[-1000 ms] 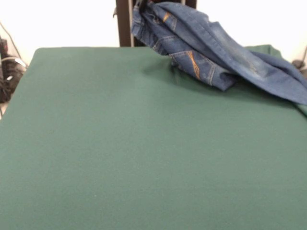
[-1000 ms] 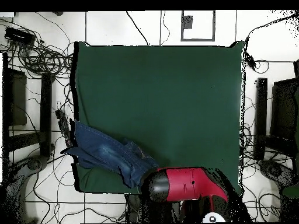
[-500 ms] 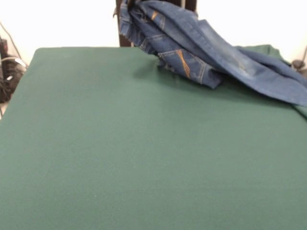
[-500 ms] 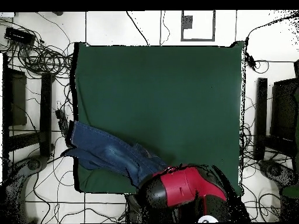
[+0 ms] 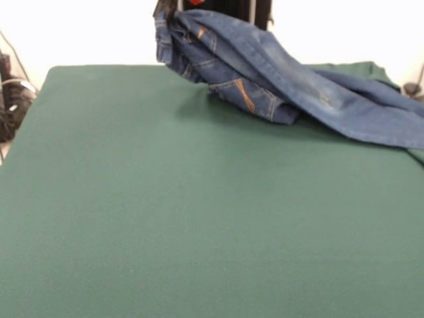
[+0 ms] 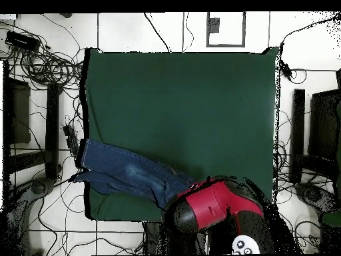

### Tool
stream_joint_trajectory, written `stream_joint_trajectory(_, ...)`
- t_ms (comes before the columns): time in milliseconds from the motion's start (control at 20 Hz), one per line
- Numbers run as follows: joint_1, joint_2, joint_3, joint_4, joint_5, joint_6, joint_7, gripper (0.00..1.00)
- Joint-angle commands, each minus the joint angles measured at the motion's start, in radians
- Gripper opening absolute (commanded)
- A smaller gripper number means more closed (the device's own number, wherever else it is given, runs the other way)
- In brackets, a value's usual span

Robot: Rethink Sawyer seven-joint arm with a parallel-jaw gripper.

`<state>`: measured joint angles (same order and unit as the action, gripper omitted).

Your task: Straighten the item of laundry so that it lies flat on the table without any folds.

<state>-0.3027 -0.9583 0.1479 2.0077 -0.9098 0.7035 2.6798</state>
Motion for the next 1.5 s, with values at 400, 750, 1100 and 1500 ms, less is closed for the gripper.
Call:
stream_joint_trajectory(400,0.050,-0.068,0.221,-0.112,-0.115,0.021,-0.615,0.00)
stream_joint_trajectory(750,0.089,-0.202,0.232,-0.135,-0.064,0.136,-0.786,0.00)
stream_joint_trajectory(1100,0.151,-0.285,0.211,-0.164,-0.030,0.253,-0.858,0.00)
stream_joint_trajectory(1500,0.184,-0.316,0.203,-0.184,-0.054,0.265,-0.885,0.00)
